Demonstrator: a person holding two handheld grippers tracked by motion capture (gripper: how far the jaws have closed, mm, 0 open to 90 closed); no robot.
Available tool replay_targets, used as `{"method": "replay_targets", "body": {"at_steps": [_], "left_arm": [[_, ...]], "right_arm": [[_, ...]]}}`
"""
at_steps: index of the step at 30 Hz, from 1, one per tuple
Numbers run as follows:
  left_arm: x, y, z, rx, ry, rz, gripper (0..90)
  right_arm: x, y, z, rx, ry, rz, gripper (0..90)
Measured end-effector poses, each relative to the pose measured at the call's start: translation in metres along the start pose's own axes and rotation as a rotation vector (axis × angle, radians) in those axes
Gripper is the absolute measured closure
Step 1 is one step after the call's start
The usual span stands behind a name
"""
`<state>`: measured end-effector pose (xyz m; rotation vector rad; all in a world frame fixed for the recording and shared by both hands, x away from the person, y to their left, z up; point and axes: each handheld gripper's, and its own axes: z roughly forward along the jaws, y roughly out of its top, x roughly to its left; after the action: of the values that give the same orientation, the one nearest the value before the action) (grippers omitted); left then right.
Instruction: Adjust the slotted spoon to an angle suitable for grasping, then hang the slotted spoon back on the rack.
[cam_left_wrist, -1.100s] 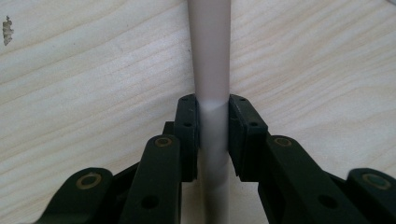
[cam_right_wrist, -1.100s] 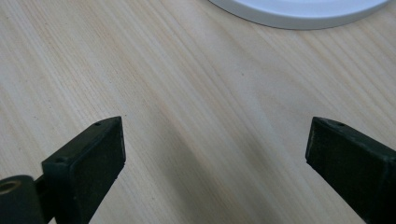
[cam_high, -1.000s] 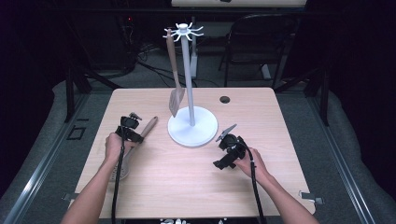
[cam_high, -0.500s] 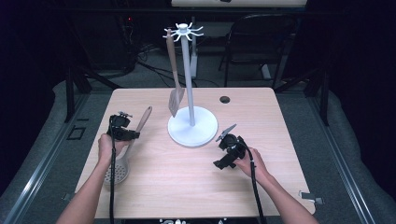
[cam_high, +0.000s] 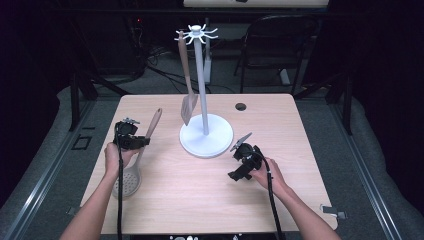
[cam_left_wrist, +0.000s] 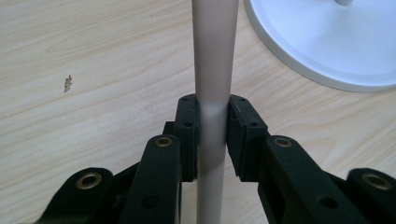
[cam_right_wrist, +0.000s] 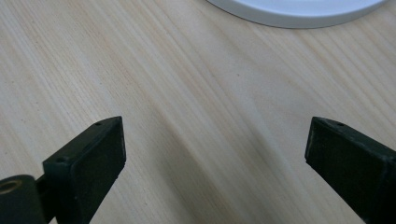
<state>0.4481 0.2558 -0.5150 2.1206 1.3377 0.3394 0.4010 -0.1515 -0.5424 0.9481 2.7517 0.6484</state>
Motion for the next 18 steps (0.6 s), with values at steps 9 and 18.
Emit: {"method": "replay_targets", "body": {"at_steps": [9, 18], "left_arm": [[0.0, -0.001, -0.003, -0.036, -0.006, 0.003, 75.1], [-0.004, -0.003, -0.019, -0.151, -0.004, 0.02, 75.2]], "right_arm": [[0.0, 0.0, 0.0, 0.012, -0.011, -0.007, 4.8], [-0.001, -0.001, 0.0, 0.011, -0.006, -0.003, 4.8]]}}
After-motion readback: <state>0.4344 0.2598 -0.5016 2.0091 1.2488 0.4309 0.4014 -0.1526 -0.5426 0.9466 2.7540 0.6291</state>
